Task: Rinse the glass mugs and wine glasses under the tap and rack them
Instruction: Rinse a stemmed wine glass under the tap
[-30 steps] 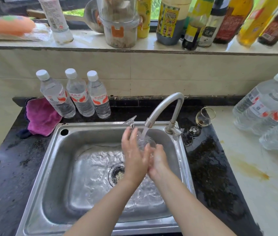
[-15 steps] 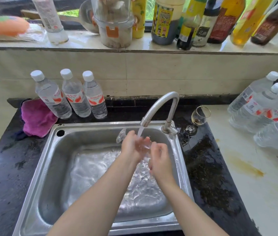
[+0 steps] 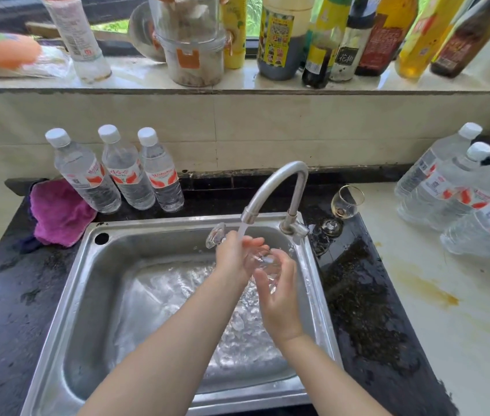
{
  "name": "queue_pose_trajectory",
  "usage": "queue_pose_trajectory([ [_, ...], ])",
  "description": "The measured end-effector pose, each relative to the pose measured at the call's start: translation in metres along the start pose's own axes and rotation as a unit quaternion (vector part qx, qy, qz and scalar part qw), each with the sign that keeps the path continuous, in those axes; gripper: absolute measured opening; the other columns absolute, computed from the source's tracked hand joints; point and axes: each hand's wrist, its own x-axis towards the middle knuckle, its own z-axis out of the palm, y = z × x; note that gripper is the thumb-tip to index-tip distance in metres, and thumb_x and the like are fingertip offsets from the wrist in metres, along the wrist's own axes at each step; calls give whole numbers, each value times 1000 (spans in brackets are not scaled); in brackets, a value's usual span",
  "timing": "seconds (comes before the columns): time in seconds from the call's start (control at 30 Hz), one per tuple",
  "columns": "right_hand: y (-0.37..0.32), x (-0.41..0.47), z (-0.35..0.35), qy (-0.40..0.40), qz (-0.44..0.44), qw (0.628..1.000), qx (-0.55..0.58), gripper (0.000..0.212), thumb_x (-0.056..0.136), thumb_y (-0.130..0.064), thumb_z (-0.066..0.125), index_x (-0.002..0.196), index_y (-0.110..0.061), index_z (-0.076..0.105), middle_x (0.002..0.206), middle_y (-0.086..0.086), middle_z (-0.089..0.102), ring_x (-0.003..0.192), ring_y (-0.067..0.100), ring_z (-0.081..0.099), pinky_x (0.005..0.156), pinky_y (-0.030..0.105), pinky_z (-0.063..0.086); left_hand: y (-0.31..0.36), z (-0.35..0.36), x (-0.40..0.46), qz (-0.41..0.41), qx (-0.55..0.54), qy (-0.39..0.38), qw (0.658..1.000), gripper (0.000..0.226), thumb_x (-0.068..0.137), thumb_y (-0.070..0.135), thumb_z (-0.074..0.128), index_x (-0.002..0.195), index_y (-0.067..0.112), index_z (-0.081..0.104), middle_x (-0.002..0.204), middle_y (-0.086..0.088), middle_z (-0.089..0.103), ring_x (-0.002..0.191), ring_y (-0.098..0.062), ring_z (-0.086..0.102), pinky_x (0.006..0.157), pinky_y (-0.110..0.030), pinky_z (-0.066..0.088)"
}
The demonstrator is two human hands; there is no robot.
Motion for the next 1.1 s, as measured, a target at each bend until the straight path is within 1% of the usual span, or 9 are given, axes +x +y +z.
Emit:
queue_pose_trajectory([
  [0.13,-16,18,-3,5,237,960,148,37,98,-49,28,96,-21,52,75,1,60,50,9,48,45,22,37,-12,-7,-5,46,130,-69,988,49,101,25,36,65,5,63,72,-11,70,69,-25,65,65,-35,51],
  [0.27,-23,28,-4,-94,527,767,354,41,97,-42,36,86,-5,50,55,9,58,31,7,29,27,16,20,3,-17,-2,94,104,-98,985,59,99,29,41,42,14,44,43,-2,46,56,-18,61,65,-32,43],
  [0.37,-26,28,-9,-139,576,705,390,35,93,-38,44,87,-4,49,63,13,57,31,6,30,25,14,20,12,-12,-1,60,68,-93,992,50,97,26,46,48,18,47,36,4,29,41,-16,38,55,-29,34],
  [0.5,-16,20,4,-68,494,806,320,32,101,-32,38,103,-3,50,88,15,58,65,20,59,55,29,56,2,-5,1,112,159,12,981,26,89,19,50,64,15,44,30,7,35,30,-10,32,43,-22,27],
  [0.63,-23,17,19,-9,283,937,206,27,102,-28,38,101,-11,59,98,9,63,84,15,61,62,23,54,8,-11,0,130,55,44,989,38,93,22,53,58,10,43,32,5,37,31,-11,33,40,-22,29],
  [0.87,-44,67,23,-183,509,799,264,29,94,-38,51,84,-18,70,72,4,68,65,20,64,59,29,50,5,-40,5,273,246,-11,930,32,96,23,48,73,8,64,57,3,67,56,-6,63,59,-20,48],
  [0.93,-55,62,25,-208,462,828,241,29,97,-35,46,87,-22,70,74,2,68,65,18,63,54,27,50,8,-42,8,287,220,33,932,47,100,28,41,70,1,65,55,2,65,48,0,59,51,-15,46],
  [1.03,-48,44,40,-59,238,954,174,20,101,-27,37,99,-20,56,92,-6,62,84,10,60,66,20,47,13,-33,8,307,138,90,937,55,102,31,33,69,1,64,62,-5,67,53,-8,62,56,-19,49],
  [1.1,-37,42,48,-46,199,964,168,22,102,-29,35,97,-24,57,84,-11,61,72,4,58,59,19,44,14,-27,7,329,136,112,928,54,102,30,35,65,3,63,61,-6,66,52,-10,61,54,-21,47],
])
